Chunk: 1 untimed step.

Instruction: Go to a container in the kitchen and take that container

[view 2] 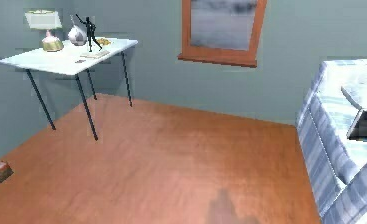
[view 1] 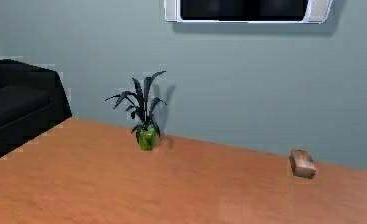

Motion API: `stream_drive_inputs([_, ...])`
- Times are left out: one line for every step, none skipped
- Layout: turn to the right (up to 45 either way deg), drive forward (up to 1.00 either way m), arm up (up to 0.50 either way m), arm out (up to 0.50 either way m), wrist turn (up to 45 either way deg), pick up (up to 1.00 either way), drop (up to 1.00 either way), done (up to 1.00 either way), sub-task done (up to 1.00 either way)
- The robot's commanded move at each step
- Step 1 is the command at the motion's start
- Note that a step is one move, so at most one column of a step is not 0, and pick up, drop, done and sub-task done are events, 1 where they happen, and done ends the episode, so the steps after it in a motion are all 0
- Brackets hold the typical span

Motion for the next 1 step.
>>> stream_drive_inputs([15.0, 0.00, 0.00, 0.00, 0.0, 0.00, 0.00, 0.00, 0.00])
